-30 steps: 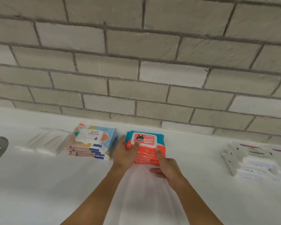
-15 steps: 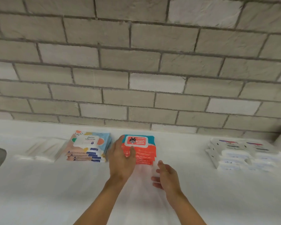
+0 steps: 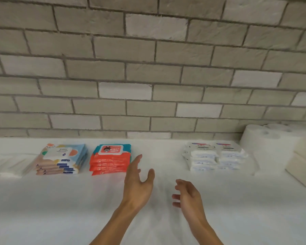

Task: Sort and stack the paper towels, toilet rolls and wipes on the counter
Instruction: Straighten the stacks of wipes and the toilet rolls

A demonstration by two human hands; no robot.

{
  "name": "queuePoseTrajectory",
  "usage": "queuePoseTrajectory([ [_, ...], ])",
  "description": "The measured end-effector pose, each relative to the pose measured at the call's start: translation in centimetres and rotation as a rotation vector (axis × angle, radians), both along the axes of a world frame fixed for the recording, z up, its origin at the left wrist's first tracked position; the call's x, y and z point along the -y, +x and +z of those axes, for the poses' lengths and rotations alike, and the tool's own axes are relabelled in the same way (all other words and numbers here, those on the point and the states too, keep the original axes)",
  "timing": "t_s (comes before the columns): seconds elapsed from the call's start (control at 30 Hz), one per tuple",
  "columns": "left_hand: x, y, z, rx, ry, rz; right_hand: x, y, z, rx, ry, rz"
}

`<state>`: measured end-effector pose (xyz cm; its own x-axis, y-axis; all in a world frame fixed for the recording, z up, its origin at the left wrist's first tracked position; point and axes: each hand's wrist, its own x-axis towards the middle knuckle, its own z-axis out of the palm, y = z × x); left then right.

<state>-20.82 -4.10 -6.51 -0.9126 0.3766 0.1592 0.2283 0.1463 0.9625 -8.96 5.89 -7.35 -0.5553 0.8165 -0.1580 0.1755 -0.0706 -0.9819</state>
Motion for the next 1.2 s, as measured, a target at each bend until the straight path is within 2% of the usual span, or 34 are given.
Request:
queuePoseTrajectory([
  [0.23, -6.6, 4.3, 0.6, 0.031, -0.050, -0.057, -8.3, 4.3, 0.2, -0.010, -0.146, -0.096],
  [0.43, -12.4, 5.4, 1.7, 0.196, -0.081, -0.082, -14.6, 4.5, 0.1, 0.034, -0.342, -0.087],
  [0.53, -15.0, 4.6, 1.8, 0.334, -0.025, -0.088, -16.9, 4.2, 0.2, 0.004, -0.475, -0.087],
  [0.67, -18.2, 3.4, 1.5, 0.445, -0.060, -0.059, -19.5, 3.6, 0.2, -0.061, -0.603, -0.073],
  [0.97, -25.0, 1.9, 0.9, 0.430, -0.173, -0.049, -23.4, 1.8, -0.8, -0.148, -0.801, -0.117],
  [1.2, -28.9, -0.9, 0.2, 0.468, -0.222, -0.045, -24.7, -1.0, -1.3, -0.170, -0.803, -0.095],
])
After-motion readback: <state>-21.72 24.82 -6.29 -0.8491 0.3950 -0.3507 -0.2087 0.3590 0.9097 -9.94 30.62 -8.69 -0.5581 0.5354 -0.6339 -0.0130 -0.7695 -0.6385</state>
